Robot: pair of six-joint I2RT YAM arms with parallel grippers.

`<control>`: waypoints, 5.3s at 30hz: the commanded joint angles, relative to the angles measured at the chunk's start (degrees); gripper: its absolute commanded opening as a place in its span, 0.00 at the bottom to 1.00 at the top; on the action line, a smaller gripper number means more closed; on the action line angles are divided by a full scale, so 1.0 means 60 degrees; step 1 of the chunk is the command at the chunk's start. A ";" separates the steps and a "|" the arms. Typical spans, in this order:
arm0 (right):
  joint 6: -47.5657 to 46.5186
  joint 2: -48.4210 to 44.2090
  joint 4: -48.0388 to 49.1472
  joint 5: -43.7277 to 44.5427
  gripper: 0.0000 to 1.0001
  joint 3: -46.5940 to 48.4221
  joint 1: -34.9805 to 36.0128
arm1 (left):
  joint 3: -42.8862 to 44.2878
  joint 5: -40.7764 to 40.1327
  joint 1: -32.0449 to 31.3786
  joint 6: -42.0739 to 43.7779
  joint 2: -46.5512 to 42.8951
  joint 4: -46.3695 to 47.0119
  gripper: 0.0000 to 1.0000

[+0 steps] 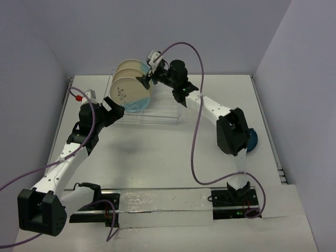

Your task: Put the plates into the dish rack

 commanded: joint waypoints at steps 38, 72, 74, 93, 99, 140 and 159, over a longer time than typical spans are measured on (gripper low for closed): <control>0.9760 -1.1632 -0.7974 0.5085 1.00 -1.2586 -0.9451 | 0.0877 0.2757 -0.0228 0.1045 0.1570 0.2403 0.99; 0.9909 -1.0812 -0.5794 0.4405 0.00 -1.2644 -0.9710 | 0.0804 0.2308 -0.0204 0.0972 0.1620 0.2310 0.99; 0.9537 -1.1334 -0.5820 0.4429 0.00 -1.2241 -0.9691 | 0.0804 0.2283 -0.0204 0.0959 0.1587 0.2297 0.99; 0.5356 -1.2133 -0.3127 0.7117 0.00 -0.8013 -0.4182 | 0.0717 0.0424 -0.0212 -0.0212 0.1154 0.1740 0.99; 0.1396 -0.9727 -0.0796 0.8155 0.00 -0.5923 -0.1168 | 0.0521 -0.1666 -0.0058 -0.1488 0.0369 0.0342 0.99; -0.6636 -0.0241 -0.1014 0.6207 0.00 0.1600 0.3315 | -0.0298 -0.4047 0.0622 -0.2659 -0.1531 -0.2702 0.99; -0.6331 0.0914 -0.1295 0.7153 0.00 0.2253 0.3554 | -0.0508 -0.4039 0.0637 -0.2609 -0.1558 -0.2506 0.99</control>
